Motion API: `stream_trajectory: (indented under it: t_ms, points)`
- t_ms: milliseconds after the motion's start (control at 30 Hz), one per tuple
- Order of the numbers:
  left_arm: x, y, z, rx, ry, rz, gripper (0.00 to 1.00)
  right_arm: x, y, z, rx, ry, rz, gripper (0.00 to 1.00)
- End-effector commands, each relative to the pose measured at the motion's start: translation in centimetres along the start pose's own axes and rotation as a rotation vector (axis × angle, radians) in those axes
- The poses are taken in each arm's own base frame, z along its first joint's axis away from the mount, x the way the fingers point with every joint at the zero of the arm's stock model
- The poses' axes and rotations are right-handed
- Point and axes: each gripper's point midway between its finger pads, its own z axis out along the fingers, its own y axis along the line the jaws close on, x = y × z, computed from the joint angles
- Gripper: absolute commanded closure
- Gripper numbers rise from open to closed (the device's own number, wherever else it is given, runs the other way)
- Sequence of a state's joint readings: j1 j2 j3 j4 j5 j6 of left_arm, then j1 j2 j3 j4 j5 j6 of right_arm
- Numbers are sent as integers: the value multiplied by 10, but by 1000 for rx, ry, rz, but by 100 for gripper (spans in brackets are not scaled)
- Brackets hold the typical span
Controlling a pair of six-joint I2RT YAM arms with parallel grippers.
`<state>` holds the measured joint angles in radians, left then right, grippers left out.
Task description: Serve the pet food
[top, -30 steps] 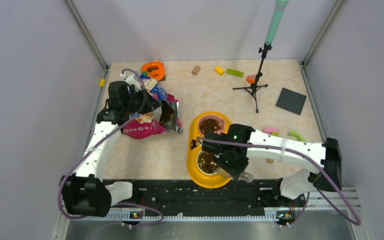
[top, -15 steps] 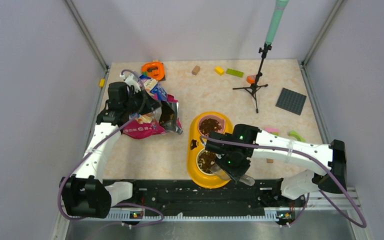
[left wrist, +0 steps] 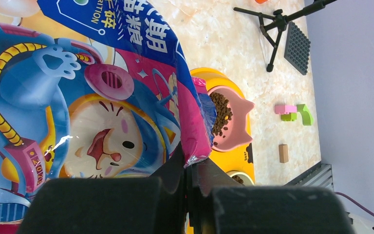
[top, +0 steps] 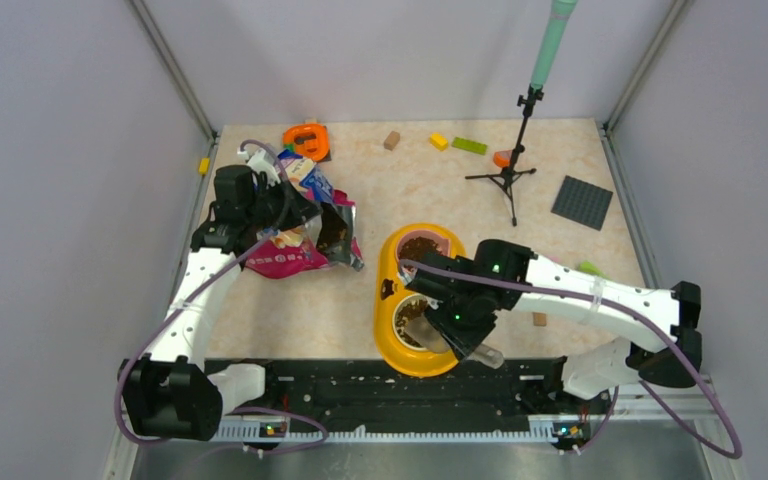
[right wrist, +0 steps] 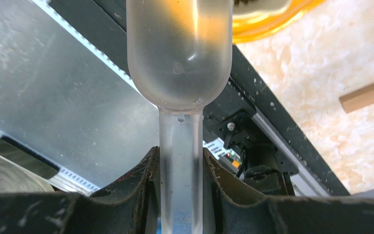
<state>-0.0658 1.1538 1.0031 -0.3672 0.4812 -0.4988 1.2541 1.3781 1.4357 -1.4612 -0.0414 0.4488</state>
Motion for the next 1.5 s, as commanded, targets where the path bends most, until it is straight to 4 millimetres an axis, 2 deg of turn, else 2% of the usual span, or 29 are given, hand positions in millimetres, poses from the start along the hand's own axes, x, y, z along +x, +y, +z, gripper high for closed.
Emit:
stream_trajectory:
  t_ms: [0, 100, 233, 367, 433, 600, 800, 933, 1000, 1100, 1267, 1367, 1467]
  points:
    - [-41, -40, -23, 108, -138, 72, 100, -50, 14, -25, -24, -200, -40, 100]
    - [-44, -41, -25, 100, -141, 81, 100, -95, 18, -24, 22, -302, -88, 100]
    - [-41, -37, -29, 69, -126, 123, 100, -143, 20, -22, 29, -385, -75, 100]
    - [-29, -28, -30, 52, -110, 143, 100, -186, 12, -23, -12, -481, 3, 100]
    - [-24, -28, -30, 65, -103, 147, 100, -202, 8, -17, -31, -499, 15, 100]
    - [-23, -28, -29, 69, -103, 148, 100, -224, 10, 12, -16, -454, -12, 100]
    - [-21, -26, -25, 69, -91, 129, 100, -249, 23, 48, -97, -460, 19, 100]
    - [-22, -30, -27, 89, -109, 123, 100, -266, 9, 71, -122, -421, 148, 100]
    - [-23, -33, -29, 106, -122, 122, 100, -273, -2, 91, -125, -392, 201, 100]
    - [-22, -35, -31, 112, -126, 123, 100, -278, -6, 111, -139, -350, 259, 100]
    - [-15, -36, -32, 130, -118, 120, 100, -292, -2, 123, -200, -366, 316, 100]
    - [-11, -35, -33, 135, -116, 115, 100, -304, -9, 130, -211, -364, 345, 100]
    - [-8, -35, -34, 142, -116, 111, 100, -317, -20, 148, -189, -354, 364, 100]
